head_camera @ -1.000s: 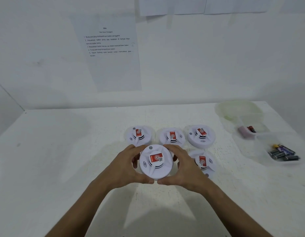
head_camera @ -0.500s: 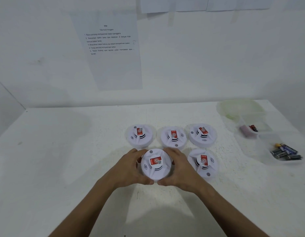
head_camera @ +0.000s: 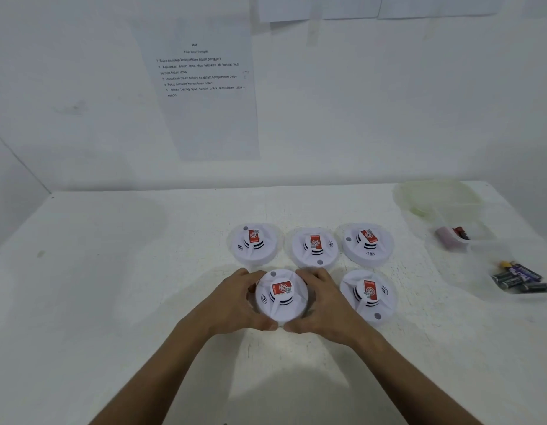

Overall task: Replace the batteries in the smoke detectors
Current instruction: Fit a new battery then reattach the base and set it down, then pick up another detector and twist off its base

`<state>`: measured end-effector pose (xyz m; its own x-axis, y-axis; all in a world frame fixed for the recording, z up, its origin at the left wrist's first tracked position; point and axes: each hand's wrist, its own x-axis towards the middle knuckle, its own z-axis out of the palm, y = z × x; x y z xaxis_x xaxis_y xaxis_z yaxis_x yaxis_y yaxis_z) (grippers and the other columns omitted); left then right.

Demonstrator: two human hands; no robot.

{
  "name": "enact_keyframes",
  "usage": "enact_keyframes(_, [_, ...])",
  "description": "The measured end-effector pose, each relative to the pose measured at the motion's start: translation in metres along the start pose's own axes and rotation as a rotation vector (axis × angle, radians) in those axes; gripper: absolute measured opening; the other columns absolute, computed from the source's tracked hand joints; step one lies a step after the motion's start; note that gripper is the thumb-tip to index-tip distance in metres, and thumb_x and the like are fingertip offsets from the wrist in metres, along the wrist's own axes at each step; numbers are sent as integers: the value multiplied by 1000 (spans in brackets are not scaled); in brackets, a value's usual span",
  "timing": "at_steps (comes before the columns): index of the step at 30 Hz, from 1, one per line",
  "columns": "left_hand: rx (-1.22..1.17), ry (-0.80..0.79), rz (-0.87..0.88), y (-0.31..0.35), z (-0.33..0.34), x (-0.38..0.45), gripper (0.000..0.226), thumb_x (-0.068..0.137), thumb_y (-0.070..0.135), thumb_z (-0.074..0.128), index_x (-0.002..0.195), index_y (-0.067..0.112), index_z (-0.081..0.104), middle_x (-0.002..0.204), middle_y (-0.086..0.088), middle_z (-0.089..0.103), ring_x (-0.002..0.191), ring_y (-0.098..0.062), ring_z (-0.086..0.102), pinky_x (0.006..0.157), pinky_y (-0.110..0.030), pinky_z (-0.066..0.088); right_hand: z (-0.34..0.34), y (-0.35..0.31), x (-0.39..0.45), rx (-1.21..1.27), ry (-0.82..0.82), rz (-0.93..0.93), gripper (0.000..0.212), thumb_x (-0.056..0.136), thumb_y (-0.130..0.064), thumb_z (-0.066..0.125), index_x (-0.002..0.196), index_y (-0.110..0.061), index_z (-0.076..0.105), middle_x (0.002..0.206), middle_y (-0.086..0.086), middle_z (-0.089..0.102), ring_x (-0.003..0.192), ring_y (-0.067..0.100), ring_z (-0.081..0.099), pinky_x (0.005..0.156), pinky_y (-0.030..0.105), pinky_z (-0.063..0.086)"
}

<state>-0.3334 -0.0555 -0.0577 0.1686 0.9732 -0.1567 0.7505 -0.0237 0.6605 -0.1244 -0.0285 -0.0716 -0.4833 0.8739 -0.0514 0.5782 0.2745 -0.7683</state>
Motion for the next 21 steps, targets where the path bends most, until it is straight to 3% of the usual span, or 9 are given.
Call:
enact_keyframes(3, [15,-40,-10,1,-8,-3,71,61,36,89,119,36,49,103,20,52,89,-2,53,69,-3,40,-8,-8,-3,-17,-45,22,87,55,-35,91,127,-34,42,121,-15,42,118,7,38,105,37,43])
enact_keyframes(8, [110,-44,-26,1,-49,-4,85,74,32,79,146,32,32,109,11,43,72,-6,49,65,-11,40,-34,-32,11,-33,-63,63,114,60,-49,89,152,-26,25,152,-6,23,139,17,27,113,44,36])
enact_keyframes(12, [102,109,-44,1,-81,12,85,74,37,79,145,33,35,110,8,45,74,-5,51,66,-10,38,-45,-59,46,-57,-18,-43,94,65,-32,90,144,-20,40,127,-7,42,119,15,40,103,36,40])
enact_keyframes(15, [86,122,-94,-4,-91,26,87,71,37,83,144,28,37,104,13,44,84,-4,48,70,-16,39,-42,-72,74,-148,-56,-99,77,68,-21,89,132,-4,50,123,7,54,110,20,46,100,33,38])
enact_keyframes(18, [114,51,-71,-2,-91,38,77,73,24,84,139,13,44,91,22,38,79,-2,44,69,-7,35,-34,-66,100,-184,-157,-61,90,64,-25,90,138,-5,43,133,10,49,121,24,46,99,29,39])
enact_keyframes(21, [108,-8,-98,-9,-84,47,65,73,19,85,127,15,50,95,10,44,74,2,43,68,-4,35,-22,-51,122,-255,-207,-5,89,53,-38,91,127,-11,49,125,7,50,117,24,46,92,31,41])
